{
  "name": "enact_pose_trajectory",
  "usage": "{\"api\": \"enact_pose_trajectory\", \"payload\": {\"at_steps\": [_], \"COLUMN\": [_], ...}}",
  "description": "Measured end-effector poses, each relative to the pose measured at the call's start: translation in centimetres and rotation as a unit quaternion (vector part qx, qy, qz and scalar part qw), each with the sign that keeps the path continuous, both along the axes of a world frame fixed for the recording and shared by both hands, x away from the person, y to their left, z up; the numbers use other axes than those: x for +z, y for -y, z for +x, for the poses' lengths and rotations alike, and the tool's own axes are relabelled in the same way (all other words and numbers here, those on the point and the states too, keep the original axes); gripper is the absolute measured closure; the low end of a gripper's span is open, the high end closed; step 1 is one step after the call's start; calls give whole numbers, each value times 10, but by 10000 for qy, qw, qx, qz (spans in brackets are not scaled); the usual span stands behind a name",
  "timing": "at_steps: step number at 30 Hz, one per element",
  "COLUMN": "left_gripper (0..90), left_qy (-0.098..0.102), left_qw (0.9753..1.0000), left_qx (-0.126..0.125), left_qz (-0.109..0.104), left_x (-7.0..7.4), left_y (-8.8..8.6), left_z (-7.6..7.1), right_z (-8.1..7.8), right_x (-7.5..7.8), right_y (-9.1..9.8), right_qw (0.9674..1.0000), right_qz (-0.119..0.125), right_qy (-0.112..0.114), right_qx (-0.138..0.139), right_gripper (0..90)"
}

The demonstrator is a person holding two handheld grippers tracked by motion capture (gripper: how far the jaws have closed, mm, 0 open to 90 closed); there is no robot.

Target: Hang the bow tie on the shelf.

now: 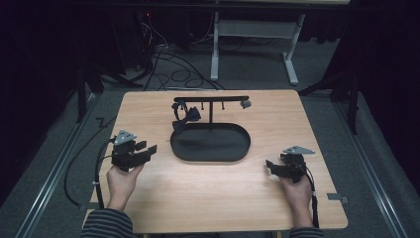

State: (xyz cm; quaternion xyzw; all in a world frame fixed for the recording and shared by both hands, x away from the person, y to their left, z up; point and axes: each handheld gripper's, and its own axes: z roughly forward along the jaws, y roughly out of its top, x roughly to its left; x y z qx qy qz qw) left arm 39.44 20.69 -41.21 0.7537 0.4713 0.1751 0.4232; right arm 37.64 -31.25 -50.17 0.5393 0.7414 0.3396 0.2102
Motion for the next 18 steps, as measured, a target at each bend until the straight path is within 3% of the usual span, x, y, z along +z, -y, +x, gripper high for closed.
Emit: {"api": "enact_pose_trajectory", "payload": {"at_steps": [18], "left_gripper": [514], "left_qy": [-149], "left_qw": [9999], "left_qx": [-18], "left_qz": [41], "left_x": [-13], "left_y": [3], "left_z": [-7], "right_z": [0], "right_x": [0], "right_y": [0], "right_qw": [10000], "right_qz": [-9], "right_qy": [11], "right_qx": [4], "right_gripper": [313]}}
